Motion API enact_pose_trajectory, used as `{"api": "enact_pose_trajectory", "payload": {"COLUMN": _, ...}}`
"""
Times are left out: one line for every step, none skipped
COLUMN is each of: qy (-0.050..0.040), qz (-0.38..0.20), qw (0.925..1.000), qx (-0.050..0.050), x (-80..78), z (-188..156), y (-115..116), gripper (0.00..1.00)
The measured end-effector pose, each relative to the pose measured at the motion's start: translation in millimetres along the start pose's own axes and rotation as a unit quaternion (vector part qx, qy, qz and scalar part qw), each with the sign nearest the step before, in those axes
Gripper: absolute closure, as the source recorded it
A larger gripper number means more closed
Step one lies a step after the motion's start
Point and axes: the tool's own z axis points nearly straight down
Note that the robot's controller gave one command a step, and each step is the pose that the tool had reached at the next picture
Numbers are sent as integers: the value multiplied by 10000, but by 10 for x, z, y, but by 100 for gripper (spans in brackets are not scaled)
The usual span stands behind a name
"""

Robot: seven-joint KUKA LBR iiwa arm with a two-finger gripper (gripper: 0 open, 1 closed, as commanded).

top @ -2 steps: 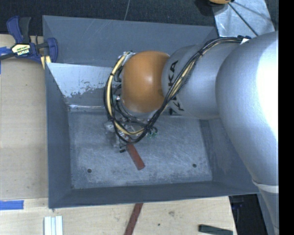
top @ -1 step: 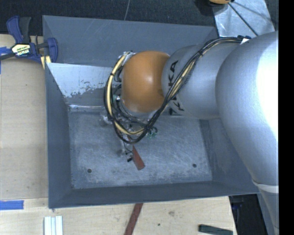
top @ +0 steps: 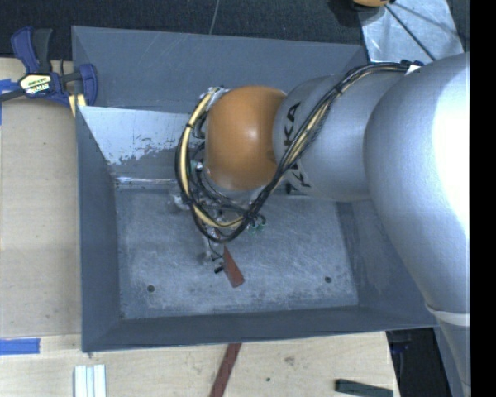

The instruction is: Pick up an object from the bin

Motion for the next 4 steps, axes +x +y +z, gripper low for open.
{"api": "enact_pose_trajectory", "payload": {"qy": 3, "qz": -382, "qw": 9993, "qx": -9, "x": 118, "z": -32, "y": -215, "gripper": 0}}
{"api": "enact_pose_trajectory", "payload": {"qy": -4, "qz": -1380, "qw": 9904, "qx": 5, "x": 192, "z": -30, "y": -669, "gripper": 0}}
{"api": "enact_pose_trajectory", "payload": {"qy": -1, "qz": -2838, "qw": 9589, "qx": -3, "x": -190, "z": -32, "y": -490, "gripper": 100}}
{"api": "enact_pose_trajectory", "payload": {"qy": 1, "qz": -2835, "qw": 9590, "qx": -4, "x": -189, "z": -31, "y": -492, "gripper": 100}}
